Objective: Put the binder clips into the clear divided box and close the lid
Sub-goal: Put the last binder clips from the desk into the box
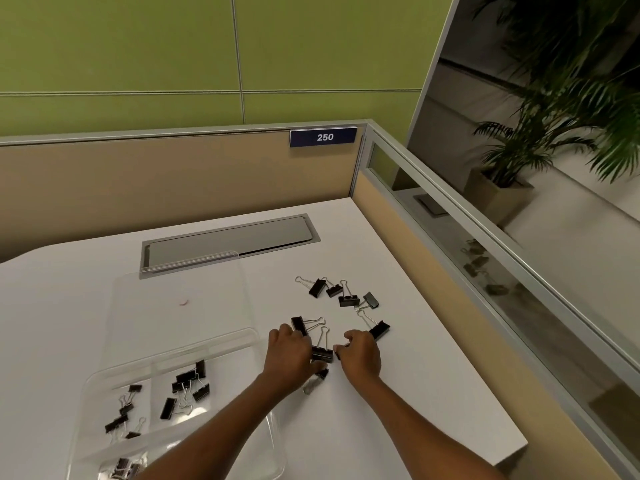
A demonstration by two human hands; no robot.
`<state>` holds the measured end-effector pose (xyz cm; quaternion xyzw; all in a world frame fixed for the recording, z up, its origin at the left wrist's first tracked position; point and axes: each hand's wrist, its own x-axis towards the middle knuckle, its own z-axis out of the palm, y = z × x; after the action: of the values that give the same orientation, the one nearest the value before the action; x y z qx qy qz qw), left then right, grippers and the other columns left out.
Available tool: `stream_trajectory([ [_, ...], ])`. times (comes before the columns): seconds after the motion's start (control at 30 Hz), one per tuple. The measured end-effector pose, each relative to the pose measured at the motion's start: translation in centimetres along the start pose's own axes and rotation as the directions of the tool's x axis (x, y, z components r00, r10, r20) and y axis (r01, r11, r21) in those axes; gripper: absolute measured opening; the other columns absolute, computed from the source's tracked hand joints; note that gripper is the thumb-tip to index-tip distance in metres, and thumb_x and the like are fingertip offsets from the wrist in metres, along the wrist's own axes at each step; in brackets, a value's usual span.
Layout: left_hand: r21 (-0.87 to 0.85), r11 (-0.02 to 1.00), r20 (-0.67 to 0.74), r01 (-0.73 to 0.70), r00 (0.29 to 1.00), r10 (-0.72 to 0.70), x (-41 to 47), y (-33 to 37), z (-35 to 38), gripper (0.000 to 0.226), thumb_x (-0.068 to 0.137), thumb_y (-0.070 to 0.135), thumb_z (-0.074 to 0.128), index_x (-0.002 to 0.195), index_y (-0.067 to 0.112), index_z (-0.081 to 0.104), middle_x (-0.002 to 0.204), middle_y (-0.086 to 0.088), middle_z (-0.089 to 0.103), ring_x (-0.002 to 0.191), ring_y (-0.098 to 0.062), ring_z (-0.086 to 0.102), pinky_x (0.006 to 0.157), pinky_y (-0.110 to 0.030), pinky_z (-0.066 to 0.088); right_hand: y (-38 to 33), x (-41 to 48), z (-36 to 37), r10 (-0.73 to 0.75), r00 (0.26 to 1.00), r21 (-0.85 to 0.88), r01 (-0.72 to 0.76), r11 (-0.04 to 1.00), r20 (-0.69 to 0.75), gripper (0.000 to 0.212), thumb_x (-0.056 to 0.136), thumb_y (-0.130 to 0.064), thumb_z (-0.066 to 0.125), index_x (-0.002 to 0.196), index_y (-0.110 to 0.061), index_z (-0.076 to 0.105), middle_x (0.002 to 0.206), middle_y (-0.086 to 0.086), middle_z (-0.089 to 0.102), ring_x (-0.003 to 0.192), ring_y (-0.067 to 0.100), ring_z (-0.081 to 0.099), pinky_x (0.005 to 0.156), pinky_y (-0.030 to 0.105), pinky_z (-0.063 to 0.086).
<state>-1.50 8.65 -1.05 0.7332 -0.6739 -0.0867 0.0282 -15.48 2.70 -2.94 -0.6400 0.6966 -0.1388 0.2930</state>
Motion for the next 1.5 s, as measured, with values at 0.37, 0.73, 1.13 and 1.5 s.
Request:
stream_trajectory([
  [0.37, 0.078, 0.996, 0.060, 0.030, 0.998, -0.035, -0.3, 2.5, 1.2, 0.053, 0.077, 0.059, 0.056, 0.095, 0.010, 0.065, 0.096, -0.007, 0.066, 0.102, -0.027, 0.045, 0.085, -0.038, 0.029, 1.2, 0.0, 0.4, -0.048, 0.996, -0.150, 0.058, 0.987, 0.072, 0.054, 0.081, -0.037, 0.073, 0.126, -0.012, 0.056, 0.122, 0.009, 0.056, 0.118, 0.024, 0.051, 0.083, 0.035, 0.050],
  [0.73, 0.105, 0.994, 0.041, -0.001, 0.999, -0.003, -0.5, 2.5, 2.8, 0.049, 0.034, 0.052, 0.081, 0.042, 0.016, 0.048, 0.041, 0.002, 0.048, 0.053, -0.021, 0.048, 0.052, -0.032, 0.038, 1.4, 0.1, 0.0, -0.059, 0.994, -0.243, 0.079, 0.967, 0.087, 0.040, 0.086, -0.037, 0.067, 0.116, -0.011, 0.059, 0.119, 0.008, 0.055, 0.114, 0.022, 0.052, 0.076, 0.030, 0.047],
  [1.13, 0.046, 0.997, 0.065, 0.060, 0.996, -0.063, 0.0, 3.5, 3.1, 0.032, 0.082, 0.030, 0.059, 0.104, 0.009, 0.051, 0.098, -0.008, 0.063, 0.096, -0.028, 0.049, 0.081, -0.036, 0.034, 1.0, -0.1, -0.4, 0.005, 0.999, -0.005, -0.005, 1.000, 0.052, 0.044, 0.081, -0.030, 0.073, 0.113, -0.009, 0.050, 0.109, 0.007, 0.066, 0.098, 0.026, 0.065, 0.067, 0.026, 0.043],
  [1.5, 0.085, 0.996, 0.118, 0.021, 0.993, -0.031, 0.3, 4.2, 3.0, 0.025, 0.075, 0.019, 0.067, 0.096, 0.012, 0.056, 0.078, -0.006, 0.067, 0.077, -0.025, 0.057, 0.067, -0.032, 0.035, 2.2, 1.0, -0.7, -0.046, 0.993, 0.220, 0.021, 0.975, 0.111, 0.033, 0.080, -0.023, 0.075, 0.107, -0.010, 0.060, 0.104, 0.007, 0.069, 0.092, 0.020, 0.063, 0.073, 0.023, 0.045],
])
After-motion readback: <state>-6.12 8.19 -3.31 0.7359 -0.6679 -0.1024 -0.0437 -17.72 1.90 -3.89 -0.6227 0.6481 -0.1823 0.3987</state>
